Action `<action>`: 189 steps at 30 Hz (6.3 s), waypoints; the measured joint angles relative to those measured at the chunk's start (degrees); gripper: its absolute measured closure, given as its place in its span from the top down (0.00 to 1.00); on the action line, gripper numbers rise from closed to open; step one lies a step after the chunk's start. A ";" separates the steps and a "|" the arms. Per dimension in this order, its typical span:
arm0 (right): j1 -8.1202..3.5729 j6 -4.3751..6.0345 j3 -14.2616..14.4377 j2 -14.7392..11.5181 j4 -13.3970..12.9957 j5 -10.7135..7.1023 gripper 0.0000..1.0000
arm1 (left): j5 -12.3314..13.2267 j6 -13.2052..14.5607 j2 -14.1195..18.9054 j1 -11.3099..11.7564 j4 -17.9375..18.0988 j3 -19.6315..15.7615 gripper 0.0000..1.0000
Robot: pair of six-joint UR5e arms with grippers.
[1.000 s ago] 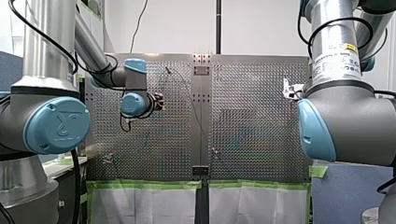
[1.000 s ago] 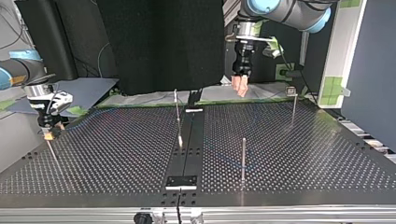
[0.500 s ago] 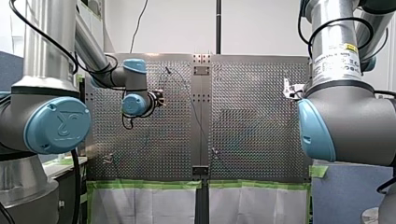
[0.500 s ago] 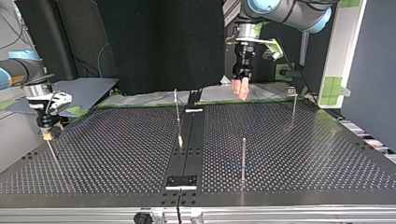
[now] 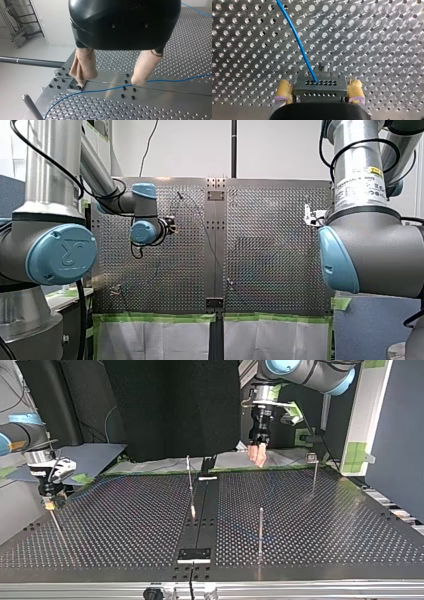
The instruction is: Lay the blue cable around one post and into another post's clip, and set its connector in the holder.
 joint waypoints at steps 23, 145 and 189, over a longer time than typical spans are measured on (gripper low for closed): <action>-0.02 -0.09 -0.02 0.01 -0.27 0.89 0.99 | 0.70 -0.25 0.00 0.16 0.09 0.00 1.00; 1.33 -2.12 0.01 -0.01 -0.04 -3.95 0.99 | 0.71 -0.87 -0.46 0.30 0.09 0.00 1.00; 2.75 -8.62 0.07 -0.95 6.01 -3.07 0.99 | 0.91 -1.72 -0.52 0.42 0.09 0.00 1.00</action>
